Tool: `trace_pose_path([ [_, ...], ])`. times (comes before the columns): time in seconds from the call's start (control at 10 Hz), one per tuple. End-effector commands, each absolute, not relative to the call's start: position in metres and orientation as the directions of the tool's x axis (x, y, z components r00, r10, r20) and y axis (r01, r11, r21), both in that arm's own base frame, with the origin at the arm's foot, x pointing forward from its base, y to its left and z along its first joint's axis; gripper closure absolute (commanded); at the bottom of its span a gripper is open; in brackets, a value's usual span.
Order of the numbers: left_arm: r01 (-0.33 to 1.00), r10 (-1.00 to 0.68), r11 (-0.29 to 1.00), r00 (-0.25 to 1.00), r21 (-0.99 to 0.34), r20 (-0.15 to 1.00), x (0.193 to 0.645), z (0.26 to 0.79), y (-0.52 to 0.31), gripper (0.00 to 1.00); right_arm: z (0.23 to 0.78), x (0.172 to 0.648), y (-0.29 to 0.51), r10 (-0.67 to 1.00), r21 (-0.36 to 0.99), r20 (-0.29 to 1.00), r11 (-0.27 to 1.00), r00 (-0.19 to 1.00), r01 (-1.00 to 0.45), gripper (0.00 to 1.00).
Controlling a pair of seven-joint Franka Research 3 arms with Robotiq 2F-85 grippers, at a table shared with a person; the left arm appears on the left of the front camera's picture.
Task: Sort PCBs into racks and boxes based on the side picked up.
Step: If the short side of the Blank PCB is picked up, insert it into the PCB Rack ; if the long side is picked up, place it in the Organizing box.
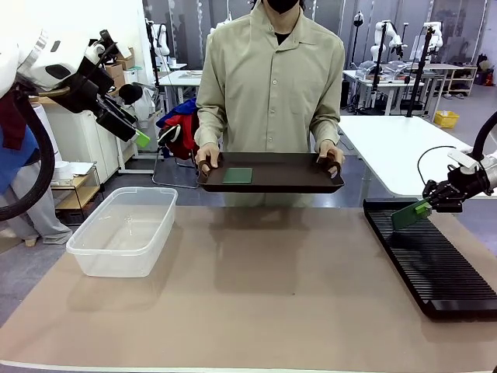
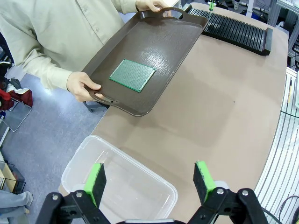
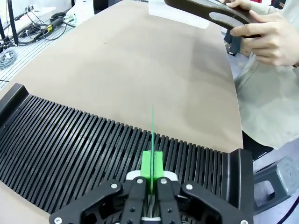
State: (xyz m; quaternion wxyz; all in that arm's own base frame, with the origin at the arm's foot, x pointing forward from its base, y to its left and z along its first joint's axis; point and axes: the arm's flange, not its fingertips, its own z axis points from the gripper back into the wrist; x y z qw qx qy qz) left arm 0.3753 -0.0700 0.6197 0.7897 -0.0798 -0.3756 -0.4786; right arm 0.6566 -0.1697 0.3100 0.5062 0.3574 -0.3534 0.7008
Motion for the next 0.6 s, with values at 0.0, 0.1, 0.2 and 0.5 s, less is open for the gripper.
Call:
trace_pose_path([
  [0.0,0.825,-0.706,0.514,0.251,0.235,0.662,0.3753,0.6189,-0.0683,0.0,0.3035,0.6569,-0.1645,0.429,-0.11,0.885,-0.183,-0.18,-0.977,0.98],
  [0.1,0.825,-0.706,0.514,0.251,0.235,0.662,0.3753,0.6189,-0.0683,0.0,0.3021,0.6579,-0.1646,0.415,-0.095,0.895,-0.174,-0.161,-0.98,0.98],
  [0.2,0.825,-0.706,0.514,0.251,0.235,0.662,0.3753,0.6189,-0.0683,0.0,0.2988,0.6589,-0.164,0.415,-0.08,0.899,-0.162,-0.141,-0.984,0.98],
  [0.5,0.825,-0.706,0.514,0.251,0.235,0.662,0.3753,0.6189,-0.0683,0.0,0.2976,0.6602,-0.1644,0.397,-0.021,0.915,-0.13,-0.071,-0.991,0.98],
])
